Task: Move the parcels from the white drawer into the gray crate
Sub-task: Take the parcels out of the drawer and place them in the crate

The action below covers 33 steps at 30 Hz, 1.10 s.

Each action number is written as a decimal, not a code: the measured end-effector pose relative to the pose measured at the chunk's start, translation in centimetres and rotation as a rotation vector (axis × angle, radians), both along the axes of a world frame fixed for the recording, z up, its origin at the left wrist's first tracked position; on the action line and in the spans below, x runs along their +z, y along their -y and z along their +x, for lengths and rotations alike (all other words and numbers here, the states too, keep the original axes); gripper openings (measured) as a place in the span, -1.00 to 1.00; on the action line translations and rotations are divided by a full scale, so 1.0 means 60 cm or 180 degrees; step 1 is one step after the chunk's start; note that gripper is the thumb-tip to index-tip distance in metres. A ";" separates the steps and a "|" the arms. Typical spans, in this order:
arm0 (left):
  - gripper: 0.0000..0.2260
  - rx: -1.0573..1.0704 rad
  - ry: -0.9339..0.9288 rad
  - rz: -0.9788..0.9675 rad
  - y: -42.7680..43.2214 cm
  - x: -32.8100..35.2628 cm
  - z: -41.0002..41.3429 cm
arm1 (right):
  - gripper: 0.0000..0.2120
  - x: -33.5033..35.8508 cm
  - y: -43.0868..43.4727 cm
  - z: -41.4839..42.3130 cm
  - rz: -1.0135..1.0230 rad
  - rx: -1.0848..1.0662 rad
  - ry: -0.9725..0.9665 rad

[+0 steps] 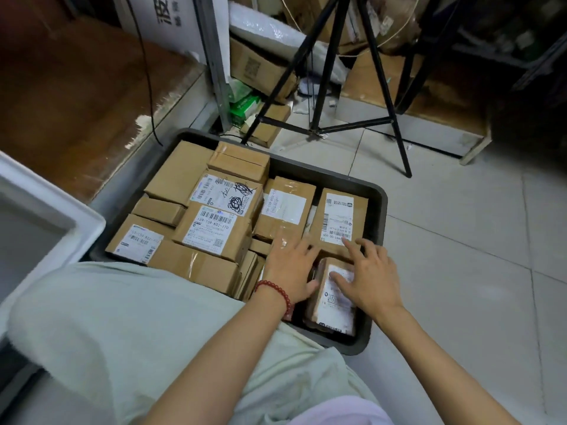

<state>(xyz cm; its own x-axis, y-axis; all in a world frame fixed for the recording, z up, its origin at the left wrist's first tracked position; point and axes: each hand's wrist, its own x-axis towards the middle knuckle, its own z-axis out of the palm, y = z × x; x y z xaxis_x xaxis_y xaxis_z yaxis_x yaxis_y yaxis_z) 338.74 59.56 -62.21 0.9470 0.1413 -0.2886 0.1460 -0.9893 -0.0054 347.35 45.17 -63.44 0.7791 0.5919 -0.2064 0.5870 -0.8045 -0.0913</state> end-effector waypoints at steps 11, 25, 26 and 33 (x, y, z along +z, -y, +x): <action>-0.44 0.2082 0.1361 0.1013 -0.279 0.299 -0.152 | -0.26 0.275 -0.371 -0.026 0.1774 0.1778 0.0608; -0.44 0.3570 0.1937 0.2870 -0.300 0.568 -0.606 | -0.21 0.580 -0.604 -0.411 0.3430 0.3545 0.0324; -0.43 0.3691 0.1925 0.2909 -0.298 0.578 -0.625 | -0.20 0.589 -0.609 -0.427 0.3375 0.3601 0.0298; -0.13 0.5073 0.2071 0.2355 -0.306 0.637 -0.743 | -0.09 0.649 -0.656 -0.533 0.3000 0.3802 -0.0498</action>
